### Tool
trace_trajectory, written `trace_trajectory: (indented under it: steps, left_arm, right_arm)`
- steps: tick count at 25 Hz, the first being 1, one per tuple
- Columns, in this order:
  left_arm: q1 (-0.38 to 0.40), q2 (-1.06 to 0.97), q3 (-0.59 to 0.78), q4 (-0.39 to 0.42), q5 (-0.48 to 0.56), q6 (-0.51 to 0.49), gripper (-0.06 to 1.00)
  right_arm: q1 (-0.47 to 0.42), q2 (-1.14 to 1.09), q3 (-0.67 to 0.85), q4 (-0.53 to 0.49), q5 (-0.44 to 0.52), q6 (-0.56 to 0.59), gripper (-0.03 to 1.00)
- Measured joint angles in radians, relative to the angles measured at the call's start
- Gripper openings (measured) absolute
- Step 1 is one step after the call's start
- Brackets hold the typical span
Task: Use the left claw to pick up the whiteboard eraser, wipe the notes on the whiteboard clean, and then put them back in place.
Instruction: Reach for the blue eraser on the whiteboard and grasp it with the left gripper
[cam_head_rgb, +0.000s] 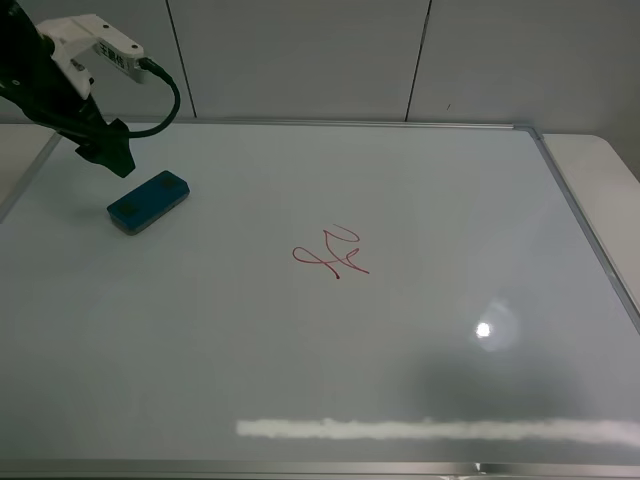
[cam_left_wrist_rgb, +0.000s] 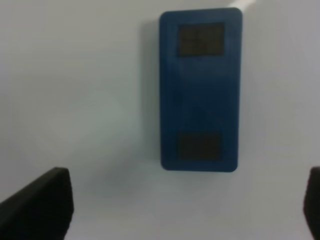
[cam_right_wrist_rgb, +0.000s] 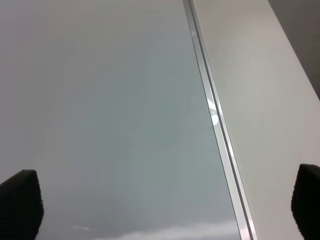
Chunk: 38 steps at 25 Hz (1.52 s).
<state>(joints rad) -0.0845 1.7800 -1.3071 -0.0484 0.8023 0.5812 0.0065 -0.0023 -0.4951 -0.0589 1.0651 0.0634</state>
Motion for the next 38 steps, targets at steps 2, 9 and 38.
trace_trajectory:
  steps: [2, 9, 38]
  left_arm:
    - [0.008, 0.024, 0.0, -0.028, -0.003, 0.031, 0.91]
    - [0.023, 0.094, -0.021, -0.064, -0.048, 0.068, 0.91]
    - [0.039, 0.335, -0.08, -0.161, -0.126, 0.128, 0.87]
  right_arm:
    - [0.0, 0.0, 0.0, 0.0, 0.0, 0.0, 0.99]
    - [0.0, 0.0, 0.0, 0.0, 0.0, 0.0, 0.99]
    - [0.0, 0.0, 0.0, 0.0, 0.0, 0.0, 0.99]
